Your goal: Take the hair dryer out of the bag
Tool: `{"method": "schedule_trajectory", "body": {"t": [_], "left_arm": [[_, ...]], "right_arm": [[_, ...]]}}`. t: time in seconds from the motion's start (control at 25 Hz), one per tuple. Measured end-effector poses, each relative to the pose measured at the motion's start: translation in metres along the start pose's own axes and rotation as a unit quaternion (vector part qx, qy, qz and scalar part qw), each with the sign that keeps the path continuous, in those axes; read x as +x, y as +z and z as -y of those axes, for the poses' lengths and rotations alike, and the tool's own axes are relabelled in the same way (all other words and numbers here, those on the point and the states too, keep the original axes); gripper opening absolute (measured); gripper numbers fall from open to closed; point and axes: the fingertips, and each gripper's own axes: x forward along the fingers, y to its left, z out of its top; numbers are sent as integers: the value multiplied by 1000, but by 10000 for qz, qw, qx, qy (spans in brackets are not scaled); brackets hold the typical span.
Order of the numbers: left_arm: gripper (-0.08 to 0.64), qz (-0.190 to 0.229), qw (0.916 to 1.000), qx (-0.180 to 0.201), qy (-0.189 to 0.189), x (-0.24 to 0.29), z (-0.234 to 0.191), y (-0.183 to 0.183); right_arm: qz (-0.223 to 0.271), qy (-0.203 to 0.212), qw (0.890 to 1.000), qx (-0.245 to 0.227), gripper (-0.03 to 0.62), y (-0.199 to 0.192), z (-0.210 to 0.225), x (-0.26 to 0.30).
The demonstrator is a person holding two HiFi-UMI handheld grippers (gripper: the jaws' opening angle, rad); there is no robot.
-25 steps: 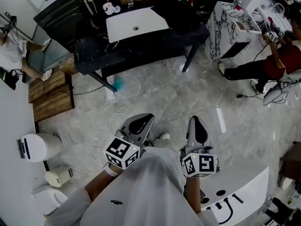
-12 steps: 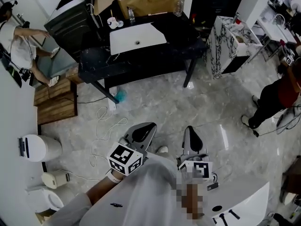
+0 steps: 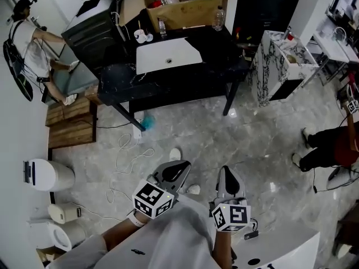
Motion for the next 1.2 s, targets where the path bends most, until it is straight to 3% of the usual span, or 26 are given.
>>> {"method": "schedule_trajectory", "body": {"t": [0.36, 0.56, 0.88, 1.2], "left_arm": [[17, -65, 9997, -228, 28, 35, -35, 8], [16, 127, 9995, -295, -49, 68, -64, 36], [17, 457, 9981, -382, -138, 115, -123, 97], [17, 437, 9978, -386, -307, 147, -200, 140]], "right_arm": [[-134, 50, 9999, 28, 11, 2, 14, 44], [-81, 255, 9996, -127, 11, 19, 22, 84], [-25, 95, 9995, -300, 11, 63, 30, 171], [59, -26, 9991, -411, 11, 92, 20, 258]]}}
